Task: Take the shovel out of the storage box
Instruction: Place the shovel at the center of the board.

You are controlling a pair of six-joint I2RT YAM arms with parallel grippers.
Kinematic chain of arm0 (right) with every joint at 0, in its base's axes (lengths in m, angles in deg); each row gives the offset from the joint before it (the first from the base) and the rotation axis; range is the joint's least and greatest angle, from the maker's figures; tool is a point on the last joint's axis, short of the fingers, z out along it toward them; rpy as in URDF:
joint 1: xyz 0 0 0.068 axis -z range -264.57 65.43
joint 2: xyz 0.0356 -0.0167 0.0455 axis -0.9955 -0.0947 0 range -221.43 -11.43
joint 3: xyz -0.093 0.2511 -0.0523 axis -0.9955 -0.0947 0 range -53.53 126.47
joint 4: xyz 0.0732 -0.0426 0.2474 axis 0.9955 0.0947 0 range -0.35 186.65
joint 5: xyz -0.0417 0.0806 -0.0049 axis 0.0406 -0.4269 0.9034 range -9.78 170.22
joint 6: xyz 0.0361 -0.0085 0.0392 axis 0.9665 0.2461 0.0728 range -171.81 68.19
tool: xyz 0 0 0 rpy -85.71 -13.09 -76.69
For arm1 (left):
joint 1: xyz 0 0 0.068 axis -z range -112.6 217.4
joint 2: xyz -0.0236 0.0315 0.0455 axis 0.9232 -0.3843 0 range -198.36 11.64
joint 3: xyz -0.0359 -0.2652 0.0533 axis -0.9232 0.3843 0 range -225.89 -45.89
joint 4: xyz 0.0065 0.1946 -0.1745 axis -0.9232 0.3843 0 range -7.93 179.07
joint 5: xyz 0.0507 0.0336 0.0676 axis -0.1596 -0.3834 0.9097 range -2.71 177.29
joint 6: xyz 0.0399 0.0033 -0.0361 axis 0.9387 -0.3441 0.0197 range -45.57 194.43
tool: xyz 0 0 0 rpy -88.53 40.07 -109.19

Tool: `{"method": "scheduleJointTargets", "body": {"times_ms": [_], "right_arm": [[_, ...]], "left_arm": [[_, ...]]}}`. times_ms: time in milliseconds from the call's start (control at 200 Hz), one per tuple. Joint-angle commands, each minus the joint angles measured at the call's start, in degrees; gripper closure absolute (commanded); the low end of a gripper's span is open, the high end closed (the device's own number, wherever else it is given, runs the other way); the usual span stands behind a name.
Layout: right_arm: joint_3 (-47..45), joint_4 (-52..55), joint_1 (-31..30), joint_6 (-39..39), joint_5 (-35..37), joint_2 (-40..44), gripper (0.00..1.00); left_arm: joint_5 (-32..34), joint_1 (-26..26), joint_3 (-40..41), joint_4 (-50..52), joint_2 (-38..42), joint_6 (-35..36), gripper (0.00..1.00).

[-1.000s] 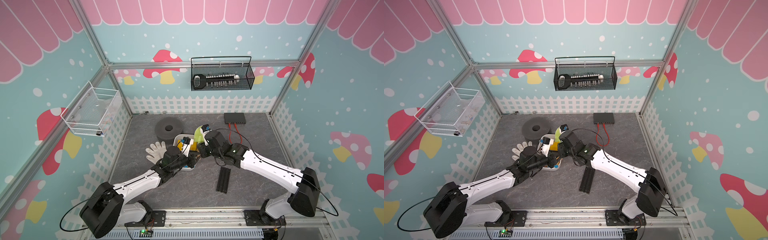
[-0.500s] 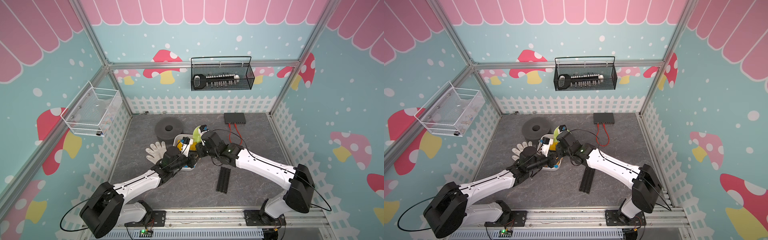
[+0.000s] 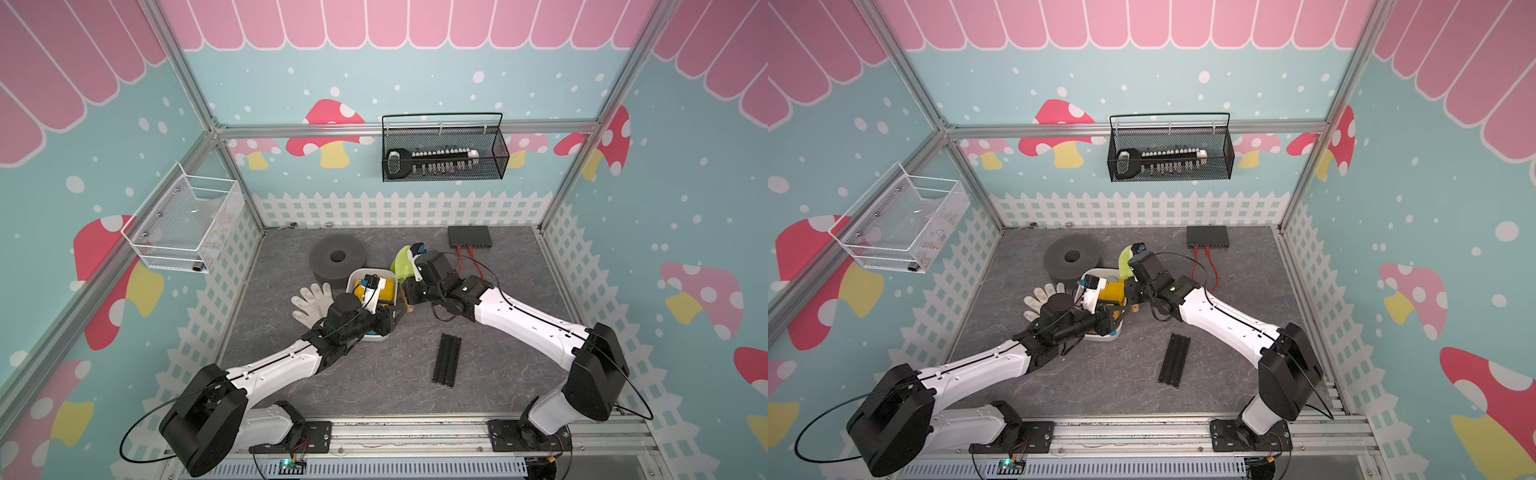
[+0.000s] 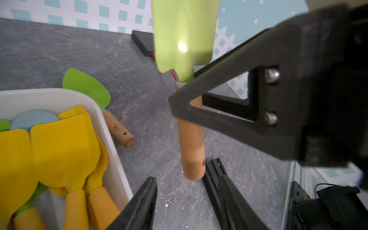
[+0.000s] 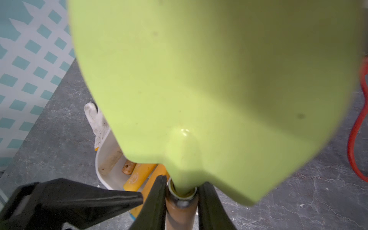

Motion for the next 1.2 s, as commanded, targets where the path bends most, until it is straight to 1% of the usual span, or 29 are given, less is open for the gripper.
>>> {"method": "scheduleJointTargets", "body": {"times_ms": [0, 160, 265, 480, 540, 956, 1196], "right_arm": [[1.0, 1.65, 3.5, -1.64, -5.58, -2.28, 0.85], [2.42, 3.36, 7.77, -3.38, -8.52, -6.52, 0.85], [4.61, 4.67, 9.45, -4.7, -9.32, -10.2, 0.85], [9.92, 5.63, 12.35, -5.26, -10.73, -17.25, 0.84], [11.95, 6.21, 13.05, -5.21, -11.22, -20.97, 0.84], [23.14, 7.49, 16.63, -3.63, -10.89, -33.31, 0.82], [27.9, 6.83, 17.12, -1.16, -11.22, -38.77, 0.77]], "left_arm": [[6.63, 0.17, -1.66, 5.38, 2.03, 1.86, 0.47], [11.84, 0.24, -1.76, 7.98, 3.39, 1.55, 0.47], [15.54, 0.14, -2.13, 10.1, 3.59, 1.2, 0.47], [19.84, 0.12, -3.8, 14.58, 3.15, 1.33, 0.46], [20.81, 0.08, -4.13, 15.37, 2.91, 1.29, 0.46], [21.2, 0.16, -4.81, 16.54, 2.0, 1.53, 0.45], [20.98, -0.16, -4.71, 16.36, 1.92, 1.48, 0.45]]}}
